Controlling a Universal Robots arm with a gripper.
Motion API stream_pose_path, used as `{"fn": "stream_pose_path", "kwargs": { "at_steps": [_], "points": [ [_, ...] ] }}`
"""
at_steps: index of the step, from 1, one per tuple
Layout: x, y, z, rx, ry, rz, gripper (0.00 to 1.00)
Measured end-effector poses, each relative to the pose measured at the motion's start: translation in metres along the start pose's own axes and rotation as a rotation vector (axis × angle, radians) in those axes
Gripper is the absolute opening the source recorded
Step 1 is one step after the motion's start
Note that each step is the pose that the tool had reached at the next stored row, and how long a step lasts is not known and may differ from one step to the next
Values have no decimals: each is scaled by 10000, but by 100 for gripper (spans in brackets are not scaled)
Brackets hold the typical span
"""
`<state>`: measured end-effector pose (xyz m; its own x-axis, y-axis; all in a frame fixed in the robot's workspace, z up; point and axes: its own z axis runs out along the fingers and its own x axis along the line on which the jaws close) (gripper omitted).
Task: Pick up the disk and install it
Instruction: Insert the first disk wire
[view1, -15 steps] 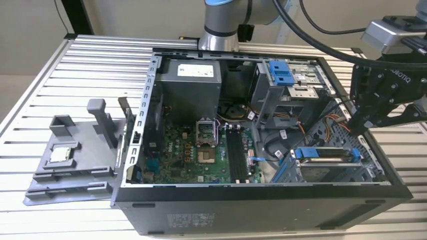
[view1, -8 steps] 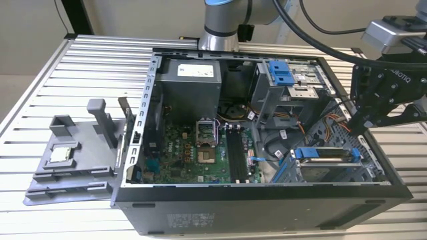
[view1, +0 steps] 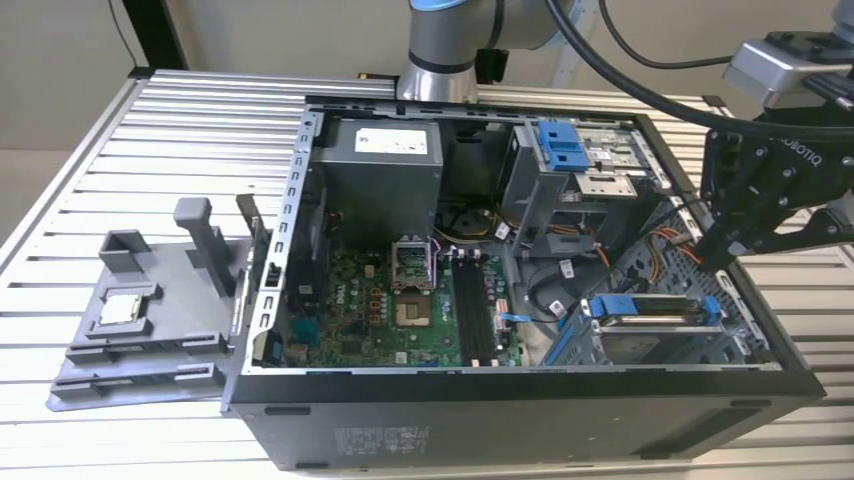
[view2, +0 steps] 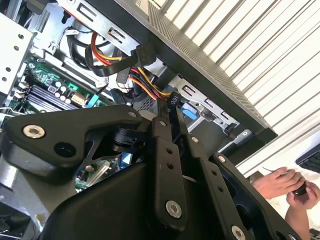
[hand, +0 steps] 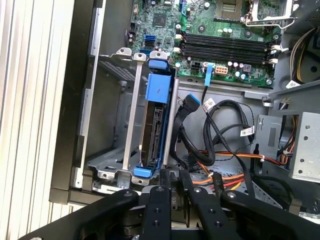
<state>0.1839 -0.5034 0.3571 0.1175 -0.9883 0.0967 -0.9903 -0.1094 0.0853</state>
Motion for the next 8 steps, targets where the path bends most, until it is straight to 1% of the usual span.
{"fn": "stream_pose_path", "kwargs": {
  "at_steps": [3, 4, 8],
  "points": [
    [5, 1, 0, 0, -2, -3, 0],
    [13, 5, 1, 2, -12, -2, 0],
    [60, 31, 8, 13, -108, -7, 0]
  ]
}}
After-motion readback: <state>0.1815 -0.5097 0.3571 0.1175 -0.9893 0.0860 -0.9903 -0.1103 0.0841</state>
